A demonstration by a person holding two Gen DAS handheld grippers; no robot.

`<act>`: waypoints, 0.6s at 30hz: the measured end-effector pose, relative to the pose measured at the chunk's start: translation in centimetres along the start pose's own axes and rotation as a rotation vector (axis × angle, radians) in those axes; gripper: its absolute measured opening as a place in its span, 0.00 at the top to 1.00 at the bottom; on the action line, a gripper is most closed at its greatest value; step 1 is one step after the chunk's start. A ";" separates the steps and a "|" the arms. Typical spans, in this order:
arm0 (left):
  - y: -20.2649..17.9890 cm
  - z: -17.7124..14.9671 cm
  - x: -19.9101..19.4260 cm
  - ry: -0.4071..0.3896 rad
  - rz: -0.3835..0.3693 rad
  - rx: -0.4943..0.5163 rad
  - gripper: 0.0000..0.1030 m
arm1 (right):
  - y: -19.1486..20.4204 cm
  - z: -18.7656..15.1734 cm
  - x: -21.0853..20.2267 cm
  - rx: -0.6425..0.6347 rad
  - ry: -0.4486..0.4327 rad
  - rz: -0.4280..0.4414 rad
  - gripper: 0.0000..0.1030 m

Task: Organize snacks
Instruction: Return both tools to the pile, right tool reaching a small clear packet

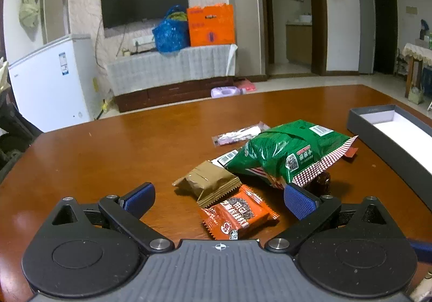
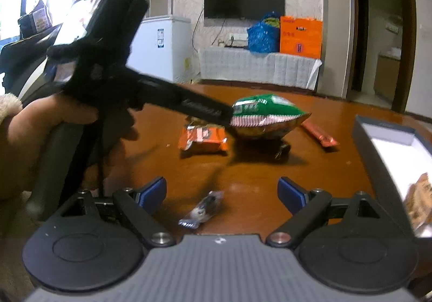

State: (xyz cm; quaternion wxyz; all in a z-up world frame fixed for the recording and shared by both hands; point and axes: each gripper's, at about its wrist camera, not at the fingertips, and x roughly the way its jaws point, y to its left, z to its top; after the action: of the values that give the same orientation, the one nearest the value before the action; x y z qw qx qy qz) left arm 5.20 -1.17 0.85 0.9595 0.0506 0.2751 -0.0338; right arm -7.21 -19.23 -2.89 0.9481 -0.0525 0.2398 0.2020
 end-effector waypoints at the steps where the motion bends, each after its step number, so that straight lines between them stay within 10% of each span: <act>1: -0.1 -0.2 0.2 0.013 -0.006 -0.007 0.00 | -0.1 -0.1 0.4 0.005 0.007 -0.004 0.12; 18: 0.2 -0.9 3.4 0.147 -0.012 -0.100 0.04 | -0.6 -1.0 2.4 -0.052 0.057 -0.003 0.37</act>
State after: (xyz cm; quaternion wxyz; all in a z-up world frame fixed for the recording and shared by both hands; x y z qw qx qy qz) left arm 7.60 -1.00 -1.70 0.9378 0.0033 0.3465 -0.0219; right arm -5.48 -19.10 -4.93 0.9395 -0.0829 0.2612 0.2053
